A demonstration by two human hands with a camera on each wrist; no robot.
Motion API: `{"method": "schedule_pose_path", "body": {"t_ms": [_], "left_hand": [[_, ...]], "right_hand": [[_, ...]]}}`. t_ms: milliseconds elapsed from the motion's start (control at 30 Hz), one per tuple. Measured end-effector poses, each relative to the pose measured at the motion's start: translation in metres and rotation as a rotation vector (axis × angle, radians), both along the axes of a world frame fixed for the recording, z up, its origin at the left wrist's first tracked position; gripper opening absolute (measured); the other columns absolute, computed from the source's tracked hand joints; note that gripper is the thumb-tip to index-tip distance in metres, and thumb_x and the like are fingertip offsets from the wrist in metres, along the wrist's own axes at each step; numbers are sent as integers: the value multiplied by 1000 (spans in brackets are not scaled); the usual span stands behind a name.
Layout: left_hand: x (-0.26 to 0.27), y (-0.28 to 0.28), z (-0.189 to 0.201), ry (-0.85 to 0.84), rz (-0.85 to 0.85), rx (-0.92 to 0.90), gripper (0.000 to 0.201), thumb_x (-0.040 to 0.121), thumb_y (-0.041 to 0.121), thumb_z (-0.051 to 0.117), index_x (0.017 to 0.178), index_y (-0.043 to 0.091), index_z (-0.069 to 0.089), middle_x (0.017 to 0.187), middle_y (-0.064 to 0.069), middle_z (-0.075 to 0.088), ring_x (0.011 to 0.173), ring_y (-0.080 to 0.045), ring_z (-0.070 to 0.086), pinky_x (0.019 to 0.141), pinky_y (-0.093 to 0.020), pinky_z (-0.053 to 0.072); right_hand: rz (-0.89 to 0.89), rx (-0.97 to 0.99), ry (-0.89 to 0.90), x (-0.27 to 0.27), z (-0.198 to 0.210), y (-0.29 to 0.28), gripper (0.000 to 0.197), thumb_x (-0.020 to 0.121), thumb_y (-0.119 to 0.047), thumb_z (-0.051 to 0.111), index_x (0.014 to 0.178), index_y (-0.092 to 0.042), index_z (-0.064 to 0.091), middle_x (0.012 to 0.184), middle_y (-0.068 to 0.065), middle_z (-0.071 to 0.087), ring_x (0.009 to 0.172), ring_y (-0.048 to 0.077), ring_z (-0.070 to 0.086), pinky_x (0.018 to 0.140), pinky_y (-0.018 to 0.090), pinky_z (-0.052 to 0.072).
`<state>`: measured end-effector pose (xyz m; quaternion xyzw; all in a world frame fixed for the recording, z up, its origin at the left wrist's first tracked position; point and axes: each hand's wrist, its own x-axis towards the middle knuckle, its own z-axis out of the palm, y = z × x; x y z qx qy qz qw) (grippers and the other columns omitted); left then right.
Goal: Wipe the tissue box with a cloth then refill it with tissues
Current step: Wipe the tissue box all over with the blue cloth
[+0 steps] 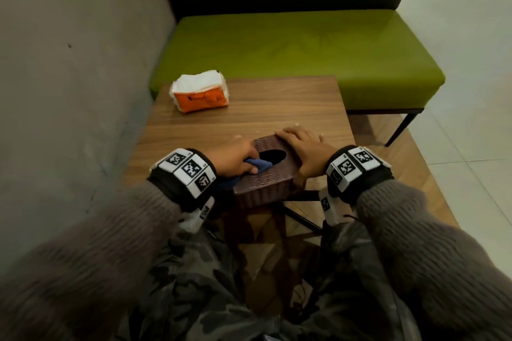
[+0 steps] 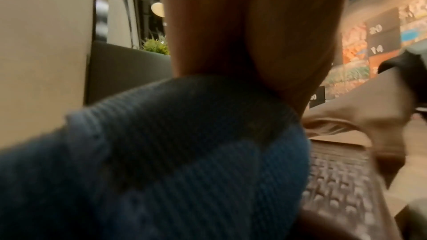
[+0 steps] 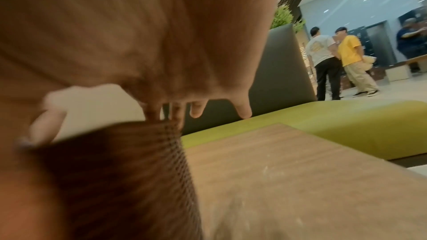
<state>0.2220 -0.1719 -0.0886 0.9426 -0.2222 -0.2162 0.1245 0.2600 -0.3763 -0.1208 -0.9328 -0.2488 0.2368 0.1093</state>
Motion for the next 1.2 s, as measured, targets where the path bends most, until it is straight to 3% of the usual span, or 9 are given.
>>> {"method": "schedule_pose_path", "body": {"t_ms": [100, 167, 400, 533, 633, 767, 933, 1100, 1200], "left_hand": [[-8, -13, -14, -11, 152, -55, 25, 89, 22, 61, 73, 3, 59, 81, -23, 60, 73, -29, 53, 62, -30, 31], [-14, -21, -22, -18, 302, -97, 28, 90, 24, 59, 72, 3, 59, 70, -14, 56, 69, -26, 53, 61, -30, 35], [-14, -39, -33, -38, 566, -200, 31, 89, 25, 58, 84, -4, 65, 84, -21, 66, 80, -33, 63, 70, -37, 49], [-8, -35, -25, 30, 483, -181, 29, 88, 26, 62, 72, 1, 64, 68, -12, 60, 63, -21, 53, 61, -31, 39], [-2, -26, -13, 114, 309, -131, 36, 86, 24, 64, 56, 14, 49, 56, -2, 46, 54, -14, 42, 59, -29, 33], [6, -19, 0, 190, 31, -23, 25, 86, 22, 65, 67, 7, 56, 67, -9, 52, 60, -16, 45, 63, -30, 34], [10, -22, 7, 207, -203, 73, 37, 85, 20, 66, 54, 26, 47, 74, -14, 56, 68, -23, 51, 64, -31, 36], [3, -27, -9, 32, 26, -39, 34, 86, 26, 65, 60, 12, 47, 66, -12, 49, 64, -23, 49, 63, -34, 35], [-5, -35, -23, -54, 243, -145, 39, 87, 26, 63, 54, 17, 44, 60, 1, 44, 58, -14, 44, 63, -30, 33]], "right_hand": [[-324, 171, -189, -5, -3, -1, 75, 84, -19, 67, 149, -17, 29, 158, 7, 17, 146, 30, 19, 116, 56, 22], [-520, 346, -205, -26, -10, 4, 74, 84, -18, 67, 148, -12, 30, 150, 12, 27, 136, 31, 35, 111, 48, 35], [-358, 295, 31, -94, -19, 23, 110, 78, -40, 72, 155, -16, -4, 162, 12, -6, 149, 29, 4, 119, 51, 18], [-342, 168, -67, -89, -18, 24, 121, 72, -65, 70, 155, -18, -4, 163, 10, -5, 150, 27, 6, 118, 56, 15], [-279, 87, -144, -81, -18, 18, 121, 70, -68, 69, 155, -21, -1, 163, 10, -9, 150, 27, 3, 117, 58, 15], [-202, -3, -117, -70, -12, 8, 121, 66, -66, 74, 155, -33, -2, 161, 11, -20, 150, 29, -6, 116, 60, 12], [-106, -100, -59, -45, -1, -2, 120, 59, -62, 81, 149, -52, 2, 159, 11, -25, 149, 30, -13, 114, 64, 7], [-152, -64, -83, -33, 11, -6, 105, 66, -48, 83, 148, -51, 18, 163, 9, -11, 150, 29, -4, 115, 63, 11], [-190, 8, -29, -55, -1, 4, 115, 67, -56, 79, 154, -36, 7, 163, 12, -5, 149, 31, 4, 116, 57, 17]]}}
